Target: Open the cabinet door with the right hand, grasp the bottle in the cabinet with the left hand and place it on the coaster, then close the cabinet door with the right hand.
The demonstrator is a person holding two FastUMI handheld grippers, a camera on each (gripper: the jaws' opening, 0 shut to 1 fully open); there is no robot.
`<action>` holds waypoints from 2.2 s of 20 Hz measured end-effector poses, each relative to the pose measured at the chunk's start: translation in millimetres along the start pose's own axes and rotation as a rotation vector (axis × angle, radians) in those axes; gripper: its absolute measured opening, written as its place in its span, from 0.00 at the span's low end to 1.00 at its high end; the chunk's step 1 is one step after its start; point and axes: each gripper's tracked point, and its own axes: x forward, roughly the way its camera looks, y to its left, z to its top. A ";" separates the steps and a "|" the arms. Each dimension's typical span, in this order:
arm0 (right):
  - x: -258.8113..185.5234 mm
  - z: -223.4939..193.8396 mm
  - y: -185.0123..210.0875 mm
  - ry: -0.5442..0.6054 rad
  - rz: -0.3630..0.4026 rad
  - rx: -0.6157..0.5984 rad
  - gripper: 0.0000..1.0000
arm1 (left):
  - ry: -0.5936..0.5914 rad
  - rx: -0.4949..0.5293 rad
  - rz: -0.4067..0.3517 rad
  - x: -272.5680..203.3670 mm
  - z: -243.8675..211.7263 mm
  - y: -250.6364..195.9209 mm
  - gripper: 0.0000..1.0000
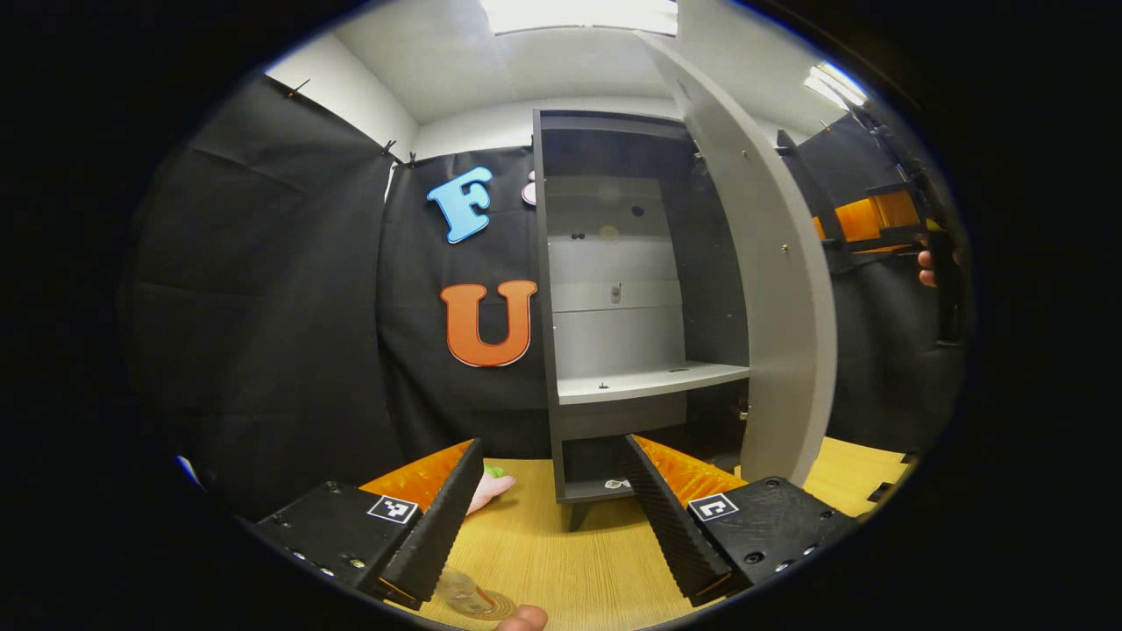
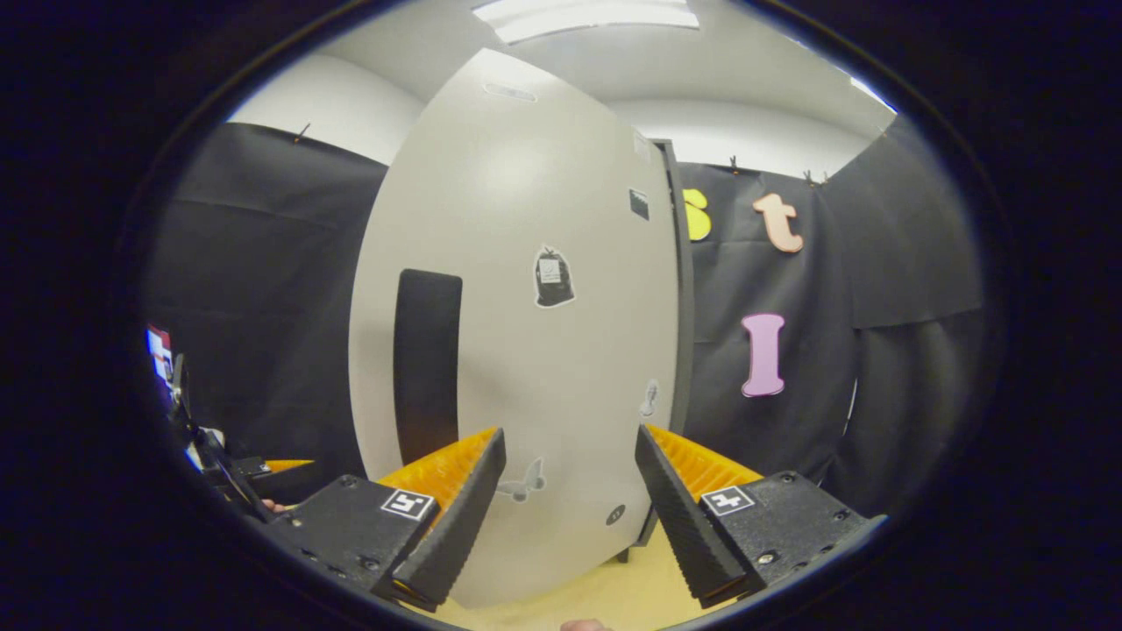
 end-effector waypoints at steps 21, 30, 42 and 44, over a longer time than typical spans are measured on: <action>110.5 -17.2 60.0 0.001 0.110 -0.002 0.99 | 0.005 -0.011 0.047 15.1 -5.6 24.8 0.96; 58.4 -32.1 46.6 -0.006 0.075 0.035 0.99 | -0.021 -0.013 0.040 15.0 5.5 16.3 0.96; -49.4 -84.7 -64.7 0.032 -0.215 0.134 0.99 | -0.035 0.018 0.028 0.5 19.8 -3.0 0.96; -67.3 -94.5 -89.8 0.031 -0.282 0.151 0.98 | -0.039 0.014 0.019 -0.2 19.9 -11.0 0.96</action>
